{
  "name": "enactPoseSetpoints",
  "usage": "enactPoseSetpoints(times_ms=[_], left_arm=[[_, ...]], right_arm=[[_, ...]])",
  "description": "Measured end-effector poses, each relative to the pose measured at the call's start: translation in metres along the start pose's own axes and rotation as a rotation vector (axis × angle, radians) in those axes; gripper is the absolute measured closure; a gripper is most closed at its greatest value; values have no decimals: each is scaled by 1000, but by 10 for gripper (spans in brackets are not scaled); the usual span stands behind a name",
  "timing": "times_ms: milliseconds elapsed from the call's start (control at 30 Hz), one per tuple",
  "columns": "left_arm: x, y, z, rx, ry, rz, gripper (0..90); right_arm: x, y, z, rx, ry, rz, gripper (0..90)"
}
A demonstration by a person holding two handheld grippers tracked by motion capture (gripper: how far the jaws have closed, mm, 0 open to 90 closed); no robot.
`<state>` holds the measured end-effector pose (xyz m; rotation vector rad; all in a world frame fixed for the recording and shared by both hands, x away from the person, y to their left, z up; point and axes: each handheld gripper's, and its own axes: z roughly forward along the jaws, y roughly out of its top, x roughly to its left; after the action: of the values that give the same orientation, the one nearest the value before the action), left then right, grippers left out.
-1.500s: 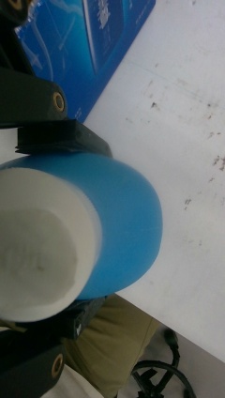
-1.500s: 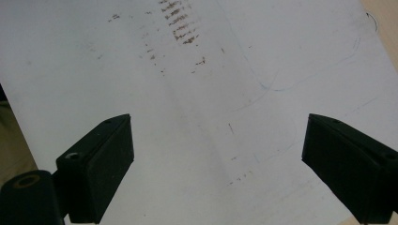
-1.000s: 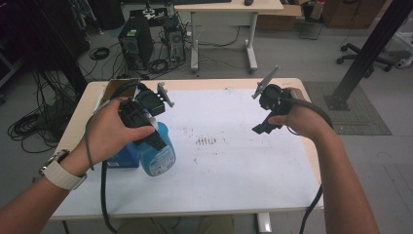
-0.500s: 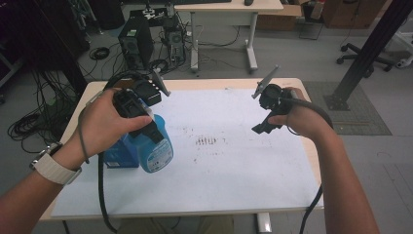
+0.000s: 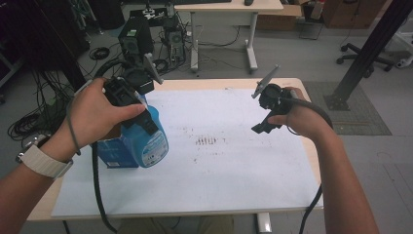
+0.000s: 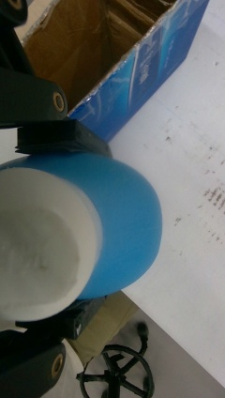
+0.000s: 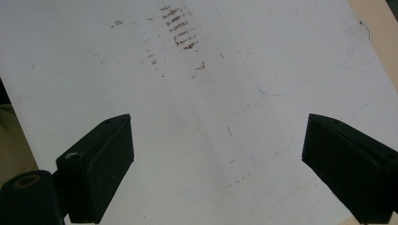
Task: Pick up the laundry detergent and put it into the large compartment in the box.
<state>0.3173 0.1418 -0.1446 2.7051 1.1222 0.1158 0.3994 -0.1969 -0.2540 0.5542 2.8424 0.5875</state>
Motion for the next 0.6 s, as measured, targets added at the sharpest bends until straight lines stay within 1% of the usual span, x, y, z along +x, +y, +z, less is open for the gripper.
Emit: enactPoseSetpoints(times_ms=[133, 200, 233, 433, 600], left_arm=[[2, 0, -6, -4, 0, -21, 375], [4, 0, -12, 0, 4, -26, 375], [4, 1, -15, -7, 8, -36, 375], [7, 4, -30, -13, 20, -59, 375], [12, 5, -40, -15, 19, -80, 375]], right_arm=[[0, 0, -1, -5, -1, 0, 92], [0, 0, -1, -6, -1, -2, 92], [0, 0, -1, -6, 0, -3, 92], [0, 1, -1, -10, 1, -6, 92], [-1, 0, -1, -14, -1, -4, 92]])
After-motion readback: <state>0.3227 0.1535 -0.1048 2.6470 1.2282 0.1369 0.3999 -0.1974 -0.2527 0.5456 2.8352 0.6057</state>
